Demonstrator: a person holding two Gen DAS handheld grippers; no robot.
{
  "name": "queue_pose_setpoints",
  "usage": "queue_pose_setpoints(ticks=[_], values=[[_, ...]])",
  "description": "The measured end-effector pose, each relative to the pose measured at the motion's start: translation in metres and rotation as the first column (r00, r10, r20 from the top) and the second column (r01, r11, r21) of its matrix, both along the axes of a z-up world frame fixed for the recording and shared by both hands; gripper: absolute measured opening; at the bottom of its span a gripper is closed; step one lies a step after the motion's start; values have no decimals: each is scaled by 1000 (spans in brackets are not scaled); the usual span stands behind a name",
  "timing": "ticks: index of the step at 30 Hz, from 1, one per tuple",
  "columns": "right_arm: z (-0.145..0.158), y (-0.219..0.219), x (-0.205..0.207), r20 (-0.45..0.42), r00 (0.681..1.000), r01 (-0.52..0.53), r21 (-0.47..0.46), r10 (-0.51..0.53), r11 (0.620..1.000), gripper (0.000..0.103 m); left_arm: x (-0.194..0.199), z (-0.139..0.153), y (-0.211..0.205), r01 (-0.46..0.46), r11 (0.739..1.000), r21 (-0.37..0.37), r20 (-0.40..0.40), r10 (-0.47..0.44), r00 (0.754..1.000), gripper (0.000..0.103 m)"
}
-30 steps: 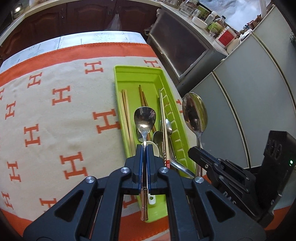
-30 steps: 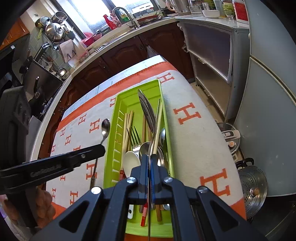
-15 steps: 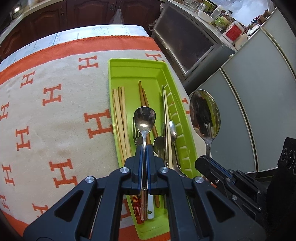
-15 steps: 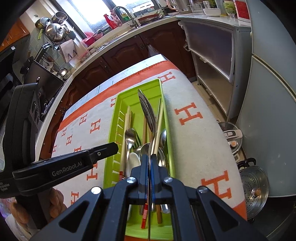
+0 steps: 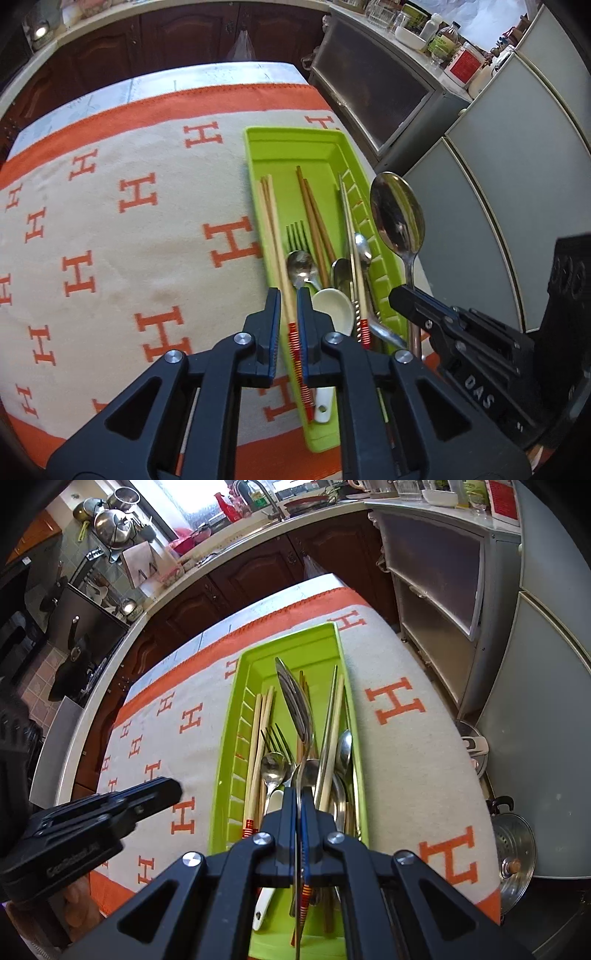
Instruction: Organize utensils
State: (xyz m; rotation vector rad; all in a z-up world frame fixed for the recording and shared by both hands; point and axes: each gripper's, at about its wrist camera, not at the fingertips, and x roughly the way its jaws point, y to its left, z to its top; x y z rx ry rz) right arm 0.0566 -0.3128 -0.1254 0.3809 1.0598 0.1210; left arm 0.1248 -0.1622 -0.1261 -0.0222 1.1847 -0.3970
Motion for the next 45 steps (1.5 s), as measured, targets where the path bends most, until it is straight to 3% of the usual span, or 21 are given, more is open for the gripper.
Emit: queue_pose_setpoints(ticks=[8,16,24,32,37,39,45], values=[[-6,13,19,-24,1000,-18,-58,16,998,3,-15,10,43,-62,997,49,58,59,997,7],[-3,16,26,-21,1000,0,-59,-1,998,3,-24,13,75,-139,987,84,72,133,988,9],[4,21,11,-13,1000,-3,-72,2,997,4,-30,19,90,-197,978,72,95,190,977,36],[6,28,-9,-32,999,2,-69,-5,998,12,-43,26,87,-183,979,95,123,171,978,39],[20,49,-26,-18,999,-36,-54,35,998,12,-56,29,92,-171,980,100,127,157,979,39],[29,60,-33,-2,998,-55,-53,55,997,17,-62,31,96,-171,980,103,132,157,979,39],[67,105,-52,81,986,-141,-37,143,989,19,-84,46,124,-229,966,118,158,210,965,40]])
